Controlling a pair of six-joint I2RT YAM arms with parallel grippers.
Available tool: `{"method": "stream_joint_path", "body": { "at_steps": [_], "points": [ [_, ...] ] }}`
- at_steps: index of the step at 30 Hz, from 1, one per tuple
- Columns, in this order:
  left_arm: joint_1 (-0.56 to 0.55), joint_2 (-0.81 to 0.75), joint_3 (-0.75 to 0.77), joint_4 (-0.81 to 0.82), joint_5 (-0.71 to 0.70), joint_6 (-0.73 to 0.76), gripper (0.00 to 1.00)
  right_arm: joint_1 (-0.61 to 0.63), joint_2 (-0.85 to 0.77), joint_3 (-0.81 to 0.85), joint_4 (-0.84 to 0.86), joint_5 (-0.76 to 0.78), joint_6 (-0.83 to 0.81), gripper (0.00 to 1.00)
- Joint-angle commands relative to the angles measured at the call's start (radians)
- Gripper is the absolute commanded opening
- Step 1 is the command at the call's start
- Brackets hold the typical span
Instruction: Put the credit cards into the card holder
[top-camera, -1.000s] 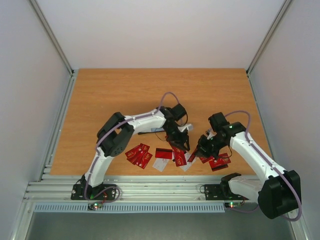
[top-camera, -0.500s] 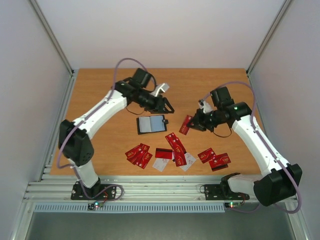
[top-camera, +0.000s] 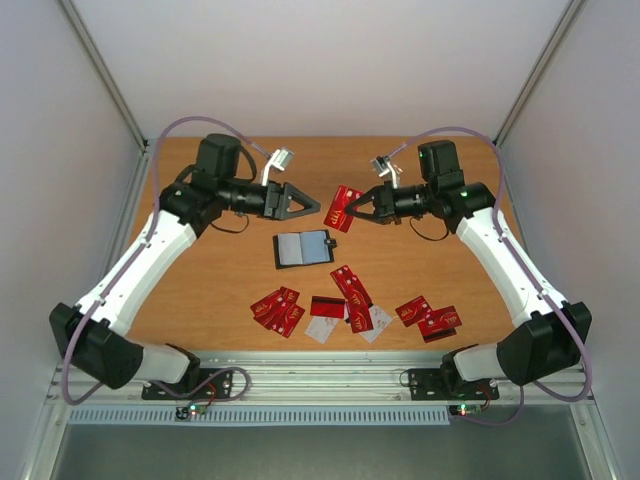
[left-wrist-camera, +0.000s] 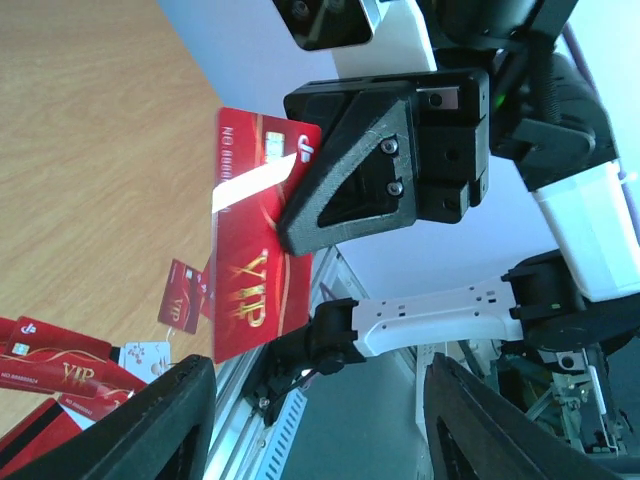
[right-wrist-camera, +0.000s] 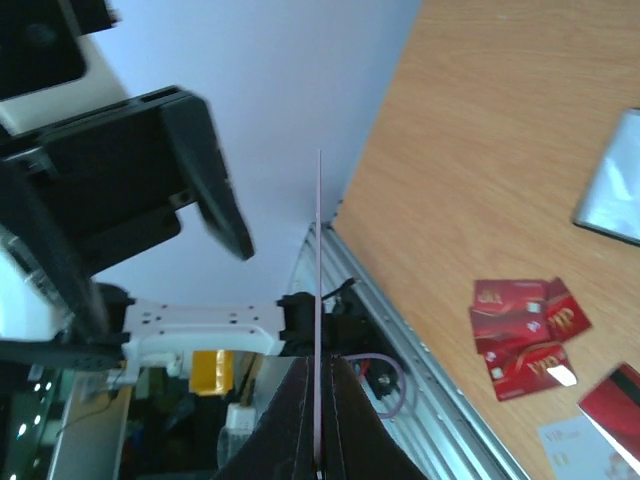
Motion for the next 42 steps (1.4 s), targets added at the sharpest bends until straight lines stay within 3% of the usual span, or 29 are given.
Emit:
{"method": "stream_joint_path", "body": {
  "at_steps": [1, 6, 14, 19, 24, 33, 42],
  "points": [
    [0.054, -0.067, -0.070, 0.202, 0.107, -0.133, 0.60, -0.004, -0.002, 0.026, 0.155, -0.194, 0.000, 0.01],
    [0.083, -0.098, -0.092, 0.235, 0.138, -0.178, 0.64, -0.004, 0.013, 0.065, 0.216, -0.292, 0.034, 0.01],
    [0.086, -0.084, -0.092, 0.511, 0.229, -0.417, 0.64, 0.004, 0.084, 0.181, 0.197, -0.407, 0.055, 0.01],
    [0.085, -0.065, -0.087, 0.643, 0.262, -0.519, 0.58, 0.031, 0.117, 0.253, 0.153, -0.431, 0.045, 0.01],
    [0.084, -0.065, -0.085, 0.638, 0.273, -0.533, 0.53, 0.068, 0.140, 0.292, 0.121, -0.450, 0.038, 0.01],
    [0.078, -0.071, -0.072, 0.539, 0.280, -0.484, 0.33, 0.113, 0.201, 0.407, -0.078, -0.443, -0.110, 0.01],
    [0.062, -0.070, -0.064, 0.446, 0.280, -0.418, 0.23, 0.149, 0.264, 0.507, -0.255, -0.407, -0.239, 0.01]
  ]
}}
